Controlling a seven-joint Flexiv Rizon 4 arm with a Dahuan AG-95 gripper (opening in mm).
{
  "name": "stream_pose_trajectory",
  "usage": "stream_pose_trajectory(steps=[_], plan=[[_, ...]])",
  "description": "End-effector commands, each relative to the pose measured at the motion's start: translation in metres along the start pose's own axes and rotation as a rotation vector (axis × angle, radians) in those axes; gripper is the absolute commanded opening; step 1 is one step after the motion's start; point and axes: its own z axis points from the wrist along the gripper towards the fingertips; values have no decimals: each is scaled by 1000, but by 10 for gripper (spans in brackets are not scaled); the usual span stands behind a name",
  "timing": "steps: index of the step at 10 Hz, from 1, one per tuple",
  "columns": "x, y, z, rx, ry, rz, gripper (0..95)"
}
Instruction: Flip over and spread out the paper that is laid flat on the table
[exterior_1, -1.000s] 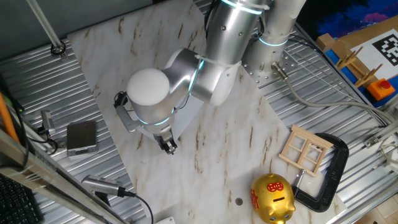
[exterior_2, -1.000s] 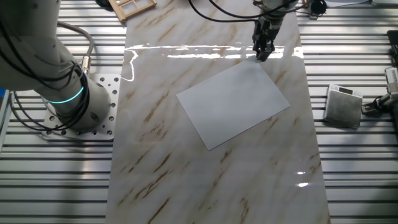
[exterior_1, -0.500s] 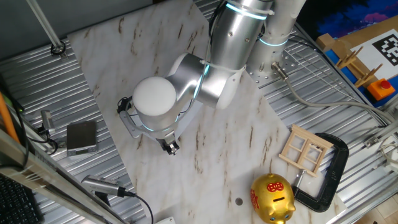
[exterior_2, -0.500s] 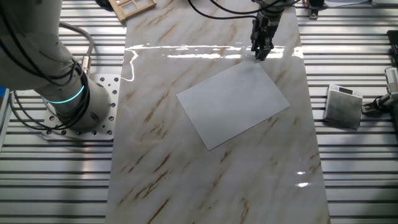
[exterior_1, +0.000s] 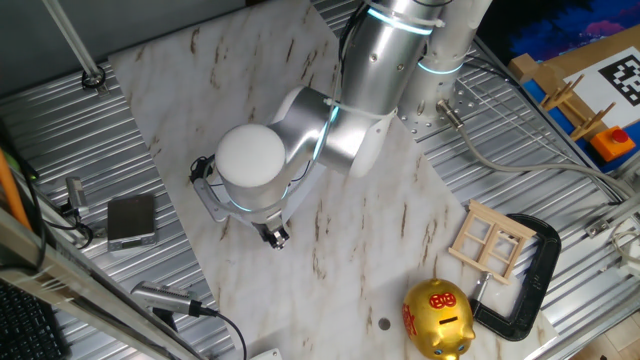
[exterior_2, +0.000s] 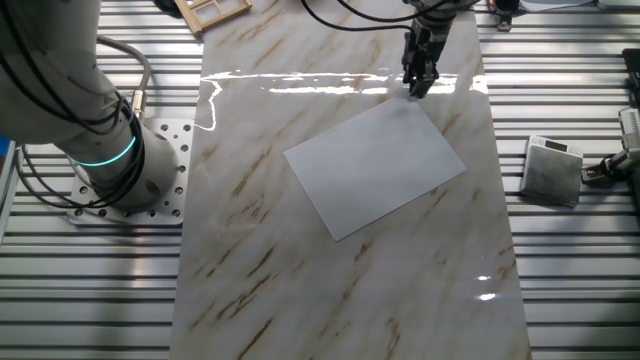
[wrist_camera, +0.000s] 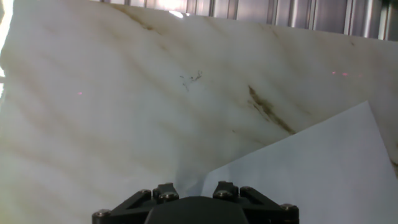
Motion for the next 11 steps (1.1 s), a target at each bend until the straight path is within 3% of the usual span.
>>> stream_pose_trajectory(steps=[1,4,5,9,10,11], plan=[[0,0,1,6,1,0,380],[0,0,2,19,3,-5,380],[1,-1,2,25,4,-7,190],[4,-5,1,25,4,-15,190],[4,-6,0,22,4,-14,0],[5,-7,0,18,4,-15,0]])
